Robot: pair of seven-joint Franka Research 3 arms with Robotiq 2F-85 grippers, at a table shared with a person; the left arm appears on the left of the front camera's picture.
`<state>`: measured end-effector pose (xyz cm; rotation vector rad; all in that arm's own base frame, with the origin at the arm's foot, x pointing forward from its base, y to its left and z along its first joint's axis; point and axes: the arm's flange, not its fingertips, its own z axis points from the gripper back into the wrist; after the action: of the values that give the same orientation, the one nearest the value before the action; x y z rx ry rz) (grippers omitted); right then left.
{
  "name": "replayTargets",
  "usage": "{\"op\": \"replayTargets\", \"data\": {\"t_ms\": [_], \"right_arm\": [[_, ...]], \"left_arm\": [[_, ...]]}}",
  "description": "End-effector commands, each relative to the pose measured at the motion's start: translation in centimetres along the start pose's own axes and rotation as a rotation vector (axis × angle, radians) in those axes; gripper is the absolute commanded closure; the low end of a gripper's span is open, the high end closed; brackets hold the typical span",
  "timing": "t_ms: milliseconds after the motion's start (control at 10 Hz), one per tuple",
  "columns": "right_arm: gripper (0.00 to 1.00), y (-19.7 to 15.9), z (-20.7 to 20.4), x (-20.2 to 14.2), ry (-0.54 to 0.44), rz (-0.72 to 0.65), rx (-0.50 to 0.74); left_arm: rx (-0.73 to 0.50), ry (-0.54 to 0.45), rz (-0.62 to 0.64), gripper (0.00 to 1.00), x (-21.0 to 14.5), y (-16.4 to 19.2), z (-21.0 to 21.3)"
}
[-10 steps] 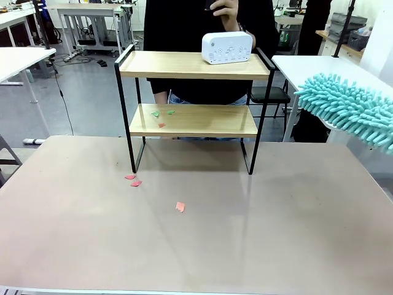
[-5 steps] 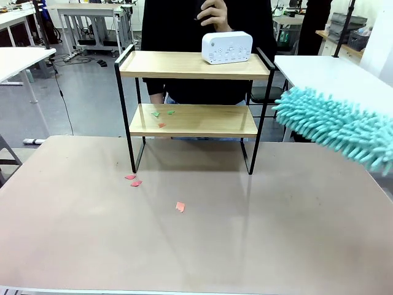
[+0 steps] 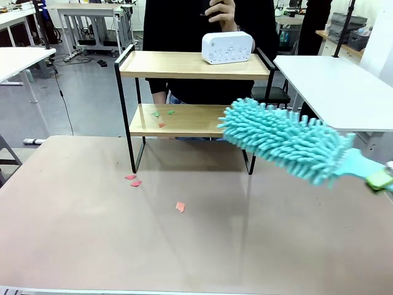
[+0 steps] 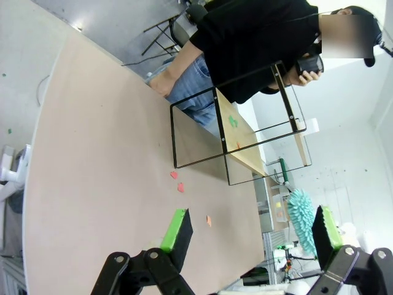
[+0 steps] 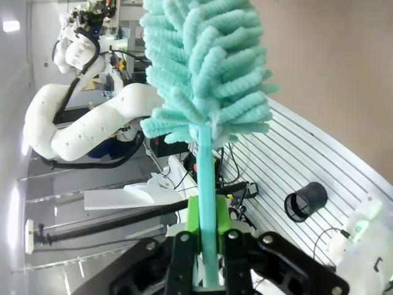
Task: Clean the shelf.
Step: Clean the remaining tier of the Shelf with the Duster once objects are removed.
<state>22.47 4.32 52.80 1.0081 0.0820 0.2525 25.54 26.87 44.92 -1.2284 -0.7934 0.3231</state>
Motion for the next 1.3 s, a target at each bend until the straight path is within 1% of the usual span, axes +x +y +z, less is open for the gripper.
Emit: {"op": "replayTargets", "data": {"t_ms": [0,100,200,300,400,500,600,800,900,1100,1200], "right_arm": [[0.88,-1.4,-4.8,-0.4,0.027,-0.024,0.036],[0.88,-1.5,-3.7,-1.0,0.103,-0.046,0.075],[0.88,0.4,-1.6,1.0,0.026,-0.001,-0.001],[0.88,0.4,-1.6,1.0,0.026,-0.001,-0.001],[0.88,0.1,-2.6,1.3,0.072,-0.017,0.013],[0.88,0.5,-4.0,2.5,0.05,-0.001,-0.035],[0.88,0.2,-4.6,4.4,0.012,0.0,-0.027],[0.88,0.2,-6.1,8.5,-0.046,-0.006,-0.051],[0.88,0.2,-6.5,10.0,-0.103,-0.015,-0.087],[0.88,-0.2,-7.5,12.7,-0.163,-0.022,-0.081],[0.88,-0.5,-8.5,14.0,-0.162,-0.034,-0.099]], "left_arm": [[-0.002,0.011,-0.006,0.0,-0.3,-0.2,0.1],[-0.002,0.011,-0.006,0.0,-0.3,-0.2,0.1],[-0.002,0.011,-0.006,0.0,-0.3,-0.2,0.1],[-0.002,0.011,-0.006,0.0,-0.3,-0.2,0.1],[-0.002,0.011,-0.006,0.0,-0.3,-0.2,0.1],[-0.002,0.011,-0.006,0.0,-0.3,-0.2,0.1],[-0.002,0.011,-0.006,0.0,-0.3,-0.2,0.1],[-0.002,0.011,-0.006,0.0,-0.3,-0.2,0.1],[-0.002,0.011,-0.006,0.0,-0.3,-0.2,0.1],[-0.002,0.011,-0.006,0.0,-0.3,-0.2,0.1],[-0.002,0.011,-0.006,0.0,-0.3,-0.2,0.1]]}}
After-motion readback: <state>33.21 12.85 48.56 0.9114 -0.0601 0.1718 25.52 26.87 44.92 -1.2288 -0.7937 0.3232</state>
